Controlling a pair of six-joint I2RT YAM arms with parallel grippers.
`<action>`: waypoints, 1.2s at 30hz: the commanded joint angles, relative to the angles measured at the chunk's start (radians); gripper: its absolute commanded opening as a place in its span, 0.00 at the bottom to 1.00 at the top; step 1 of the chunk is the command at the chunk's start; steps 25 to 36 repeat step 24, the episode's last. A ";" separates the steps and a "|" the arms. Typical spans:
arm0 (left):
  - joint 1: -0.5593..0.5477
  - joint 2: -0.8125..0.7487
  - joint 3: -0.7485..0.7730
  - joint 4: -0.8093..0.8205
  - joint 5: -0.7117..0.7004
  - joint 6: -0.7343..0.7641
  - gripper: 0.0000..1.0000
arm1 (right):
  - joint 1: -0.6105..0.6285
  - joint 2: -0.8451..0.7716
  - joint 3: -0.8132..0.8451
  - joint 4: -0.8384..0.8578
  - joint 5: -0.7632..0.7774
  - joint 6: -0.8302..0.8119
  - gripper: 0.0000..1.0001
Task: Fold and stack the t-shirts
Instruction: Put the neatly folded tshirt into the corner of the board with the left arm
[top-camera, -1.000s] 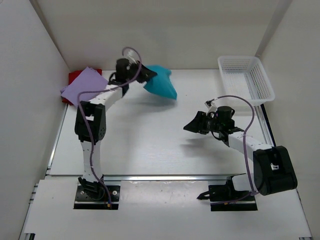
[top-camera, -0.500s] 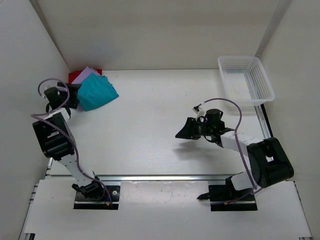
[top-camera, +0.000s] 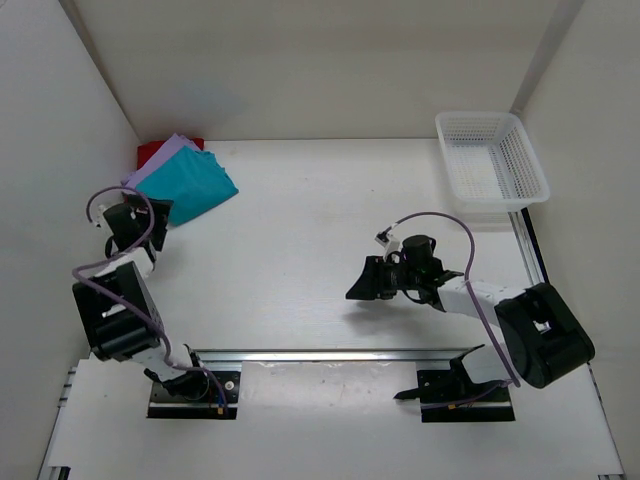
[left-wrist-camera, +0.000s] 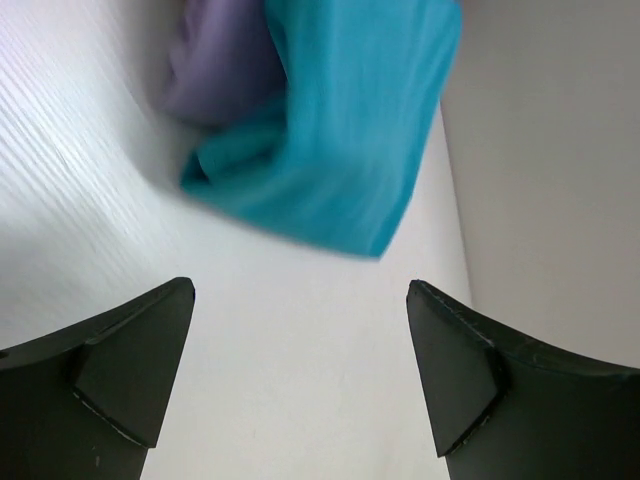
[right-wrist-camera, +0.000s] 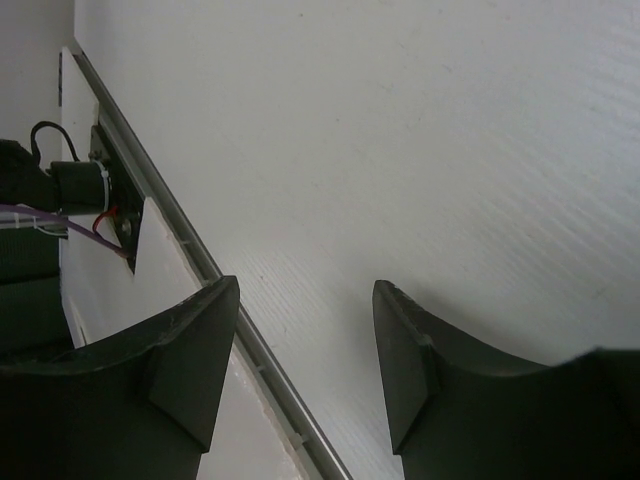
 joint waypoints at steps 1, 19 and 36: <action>-0.091 -0.117 -0.104 -0.006 -0.051 0.091 0.99 | 0.009 -0.050 -0.029 0.061 0.029 -0.003 0.54; -0.865 -0.372 -0.302 -0.145 -0.016 0.320 0.99 | 0.000 -0.196 -0.161 0.017 0.195 -0.052 0.56; -0.910 -0.355 -0.293 -0.141 -0.014 0.338 0.99 | -0.022 -0.208 -0.164 0.011 0.185 -0.064 0.55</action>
